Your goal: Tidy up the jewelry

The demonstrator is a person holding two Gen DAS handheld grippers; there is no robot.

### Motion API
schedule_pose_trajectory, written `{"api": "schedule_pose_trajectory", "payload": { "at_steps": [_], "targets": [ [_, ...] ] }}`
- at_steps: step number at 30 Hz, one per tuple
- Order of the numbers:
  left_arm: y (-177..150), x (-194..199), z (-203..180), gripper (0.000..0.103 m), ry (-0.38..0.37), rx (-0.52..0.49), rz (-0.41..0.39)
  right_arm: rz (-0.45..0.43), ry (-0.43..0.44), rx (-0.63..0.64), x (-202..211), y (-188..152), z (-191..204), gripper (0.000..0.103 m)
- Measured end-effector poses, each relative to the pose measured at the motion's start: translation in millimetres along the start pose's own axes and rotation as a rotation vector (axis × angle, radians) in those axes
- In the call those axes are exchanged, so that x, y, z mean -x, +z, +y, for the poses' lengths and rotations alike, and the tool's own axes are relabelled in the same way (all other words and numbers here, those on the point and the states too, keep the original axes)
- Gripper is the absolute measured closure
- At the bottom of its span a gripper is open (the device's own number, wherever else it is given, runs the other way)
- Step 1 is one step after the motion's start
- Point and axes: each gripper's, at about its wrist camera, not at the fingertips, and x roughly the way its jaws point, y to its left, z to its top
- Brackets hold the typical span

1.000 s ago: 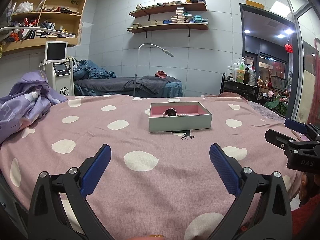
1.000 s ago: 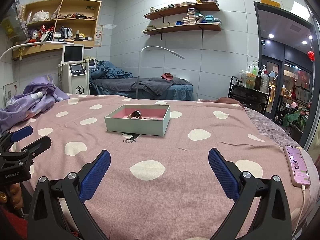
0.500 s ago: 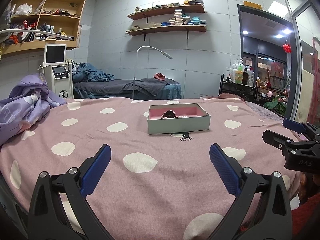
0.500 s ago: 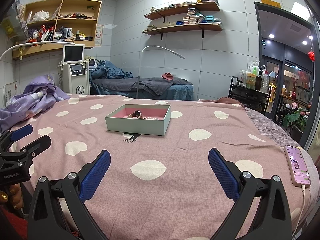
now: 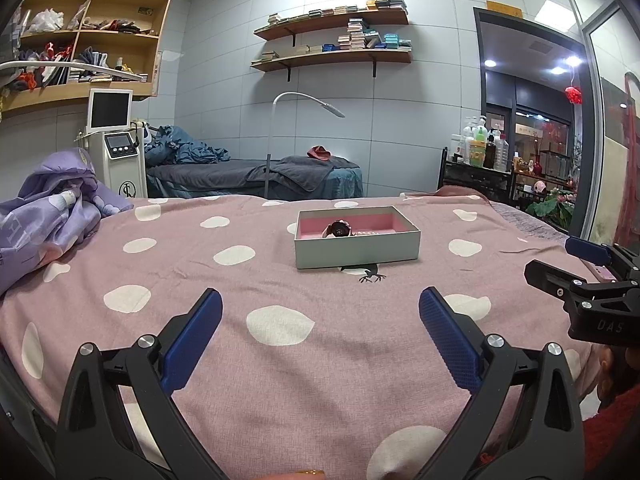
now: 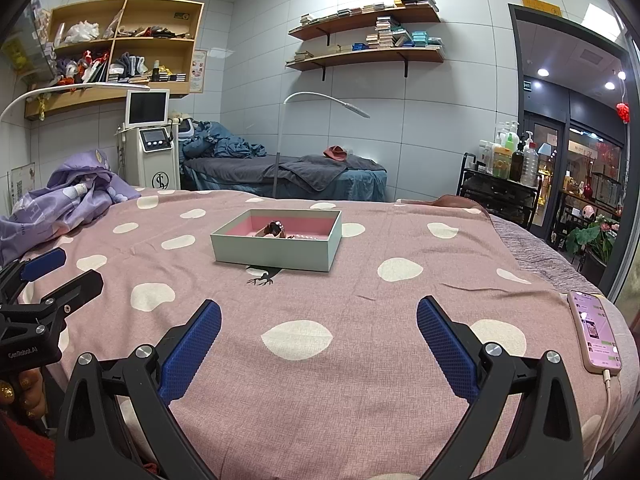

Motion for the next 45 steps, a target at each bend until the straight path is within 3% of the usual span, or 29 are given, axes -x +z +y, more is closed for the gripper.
{"api": "schedule_pose_trajectory", "payload": {
  "at_steps": [45],
  "targets": [
    [0.6,-11.4,-7.3,0.006,-0.009,-0.020,0.035,0.017,-0.002,-0.008,-4.2,-6.6,6.0,0.007]
  ]
}}
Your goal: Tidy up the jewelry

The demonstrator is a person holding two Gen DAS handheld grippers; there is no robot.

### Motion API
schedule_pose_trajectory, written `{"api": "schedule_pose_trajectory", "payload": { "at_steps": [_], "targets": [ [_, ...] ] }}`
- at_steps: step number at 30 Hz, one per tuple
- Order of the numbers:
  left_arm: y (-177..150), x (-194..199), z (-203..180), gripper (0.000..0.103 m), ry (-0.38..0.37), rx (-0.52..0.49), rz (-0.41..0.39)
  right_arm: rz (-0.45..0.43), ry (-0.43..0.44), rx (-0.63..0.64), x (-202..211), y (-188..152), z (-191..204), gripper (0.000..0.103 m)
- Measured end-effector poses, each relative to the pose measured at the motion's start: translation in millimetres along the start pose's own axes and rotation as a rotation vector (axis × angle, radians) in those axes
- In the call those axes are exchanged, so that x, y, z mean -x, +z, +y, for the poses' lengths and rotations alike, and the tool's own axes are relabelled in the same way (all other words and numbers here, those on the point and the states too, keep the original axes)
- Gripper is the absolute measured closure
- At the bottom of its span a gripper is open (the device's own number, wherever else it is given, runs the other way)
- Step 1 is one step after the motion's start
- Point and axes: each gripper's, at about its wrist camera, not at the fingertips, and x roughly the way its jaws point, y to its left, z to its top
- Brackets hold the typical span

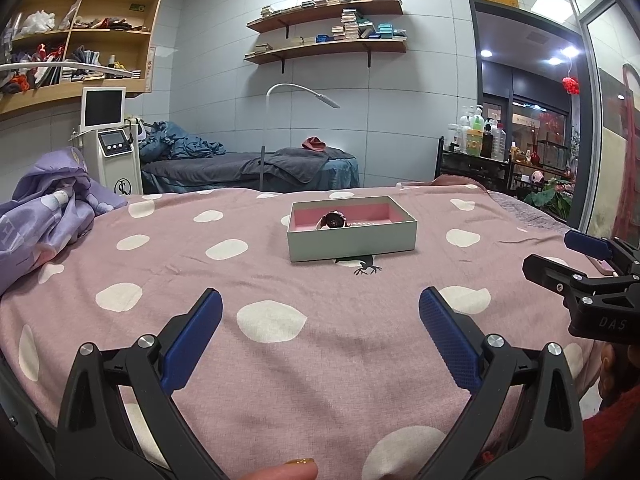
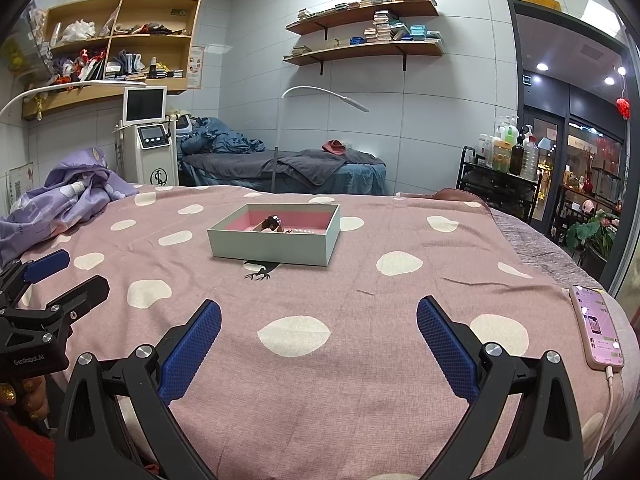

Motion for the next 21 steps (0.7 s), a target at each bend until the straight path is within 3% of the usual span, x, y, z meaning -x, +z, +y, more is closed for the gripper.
{"api": "schedule_pose_trajectory", "payload": {
  "at_steps": [21],
  "targets": [
    [-1.7,-2.3,-2.1,0.006,0.002,-0.003,0.009,0.006,0.001,-0.003,0.6,-3.5,1.1,0.007]
  ]
}}
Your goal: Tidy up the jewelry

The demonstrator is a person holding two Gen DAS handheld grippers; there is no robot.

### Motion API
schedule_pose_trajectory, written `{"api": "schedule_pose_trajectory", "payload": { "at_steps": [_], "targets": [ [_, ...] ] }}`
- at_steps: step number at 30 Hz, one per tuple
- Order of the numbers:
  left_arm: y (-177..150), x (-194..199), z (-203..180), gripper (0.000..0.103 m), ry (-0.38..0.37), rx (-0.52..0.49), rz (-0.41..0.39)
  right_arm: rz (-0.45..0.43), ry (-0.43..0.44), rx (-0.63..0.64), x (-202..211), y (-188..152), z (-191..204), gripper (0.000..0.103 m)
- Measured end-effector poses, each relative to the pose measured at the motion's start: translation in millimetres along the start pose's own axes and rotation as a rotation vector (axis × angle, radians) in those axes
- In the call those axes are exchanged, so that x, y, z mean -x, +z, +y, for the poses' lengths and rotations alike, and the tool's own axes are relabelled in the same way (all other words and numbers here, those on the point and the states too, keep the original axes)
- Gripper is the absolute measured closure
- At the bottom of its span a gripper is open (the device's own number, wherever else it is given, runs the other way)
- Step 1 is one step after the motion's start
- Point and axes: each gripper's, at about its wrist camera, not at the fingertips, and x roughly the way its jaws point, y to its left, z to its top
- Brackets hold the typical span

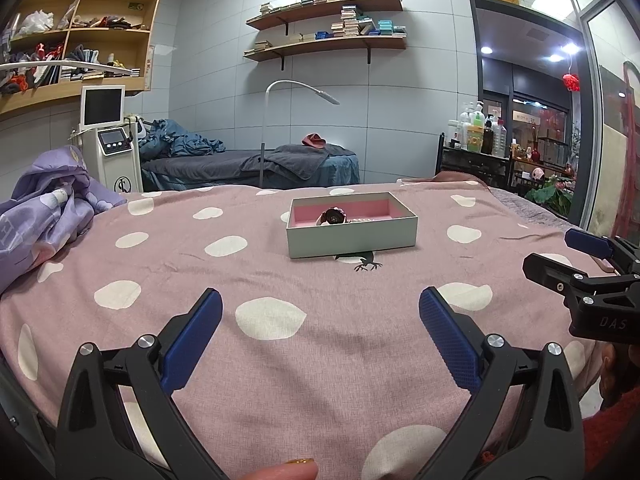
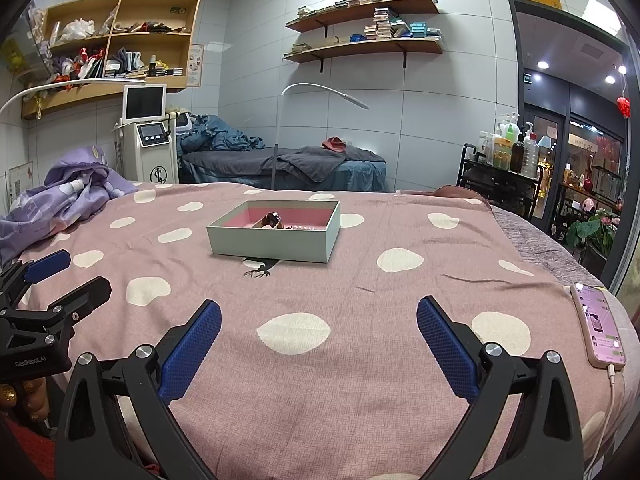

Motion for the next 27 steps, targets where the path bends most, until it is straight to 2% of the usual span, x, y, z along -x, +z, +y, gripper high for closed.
{"api": "schedule_pose_trajectory", "payload": {
  "at_steps": [27],
  "targets": [
    [1.0,-0.2,2.1,0.006,0.008,0.008,0.004,0.006,0.004,-0.001,-2.0,-1.7,1.8,0.007]
  ]
}}
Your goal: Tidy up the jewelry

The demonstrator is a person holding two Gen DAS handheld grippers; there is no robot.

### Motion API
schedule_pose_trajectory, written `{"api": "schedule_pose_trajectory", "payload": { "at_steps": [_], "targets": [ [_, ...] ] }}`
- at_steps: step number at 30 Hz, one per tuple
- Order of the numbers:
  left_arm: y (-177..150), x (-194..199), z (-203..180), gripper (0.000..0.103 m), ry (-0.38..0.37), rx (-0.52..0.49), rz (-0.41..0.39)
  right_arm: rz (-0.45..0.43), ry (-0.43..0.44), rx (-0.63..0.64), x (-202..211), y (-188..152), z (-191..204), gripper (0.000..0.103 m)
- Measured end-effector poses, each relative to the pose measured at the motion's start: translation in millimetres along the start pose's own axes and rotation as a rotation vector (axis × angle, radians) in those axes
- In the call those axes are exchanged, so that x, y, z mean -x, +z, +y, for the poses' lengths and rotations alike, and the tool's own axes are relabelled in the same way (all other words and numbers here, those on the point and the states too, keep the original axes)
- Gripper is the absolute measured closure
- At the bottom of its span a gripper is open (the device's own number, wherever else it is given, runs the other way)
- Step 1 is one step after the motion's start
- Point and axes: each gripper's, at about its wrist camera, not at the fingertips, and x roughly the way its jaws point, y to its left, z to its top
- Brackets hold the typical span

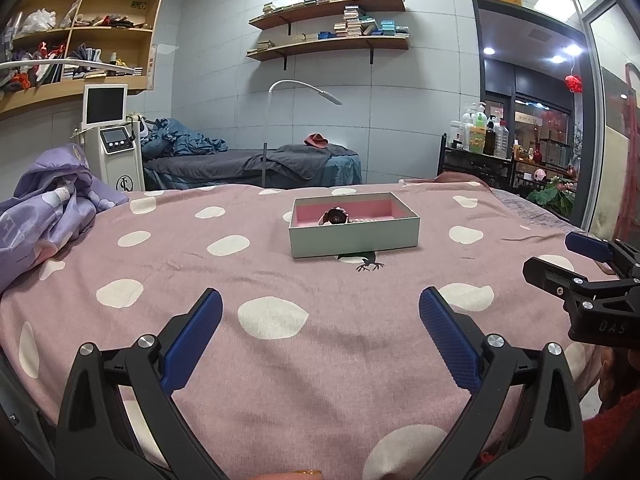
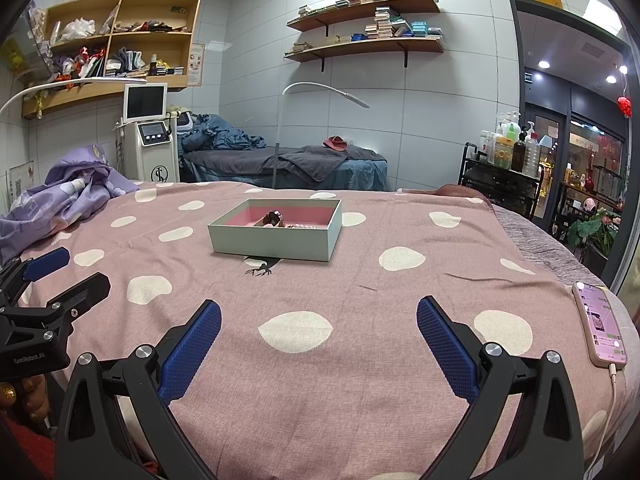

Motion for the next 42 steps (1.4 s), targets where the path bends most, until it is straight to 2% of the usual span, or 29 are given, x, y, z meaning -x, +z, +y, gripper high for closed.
{"api": "schedule_pose_trajectory", "payload": {
  "at_steps": [42],
  "targets": [
    [0.6,2.3,2.0,0.006,0.002,0.001,-0.008,-0.001,0.000,0.003,0.8,2.6,3.0,0.007]
  ]
}}
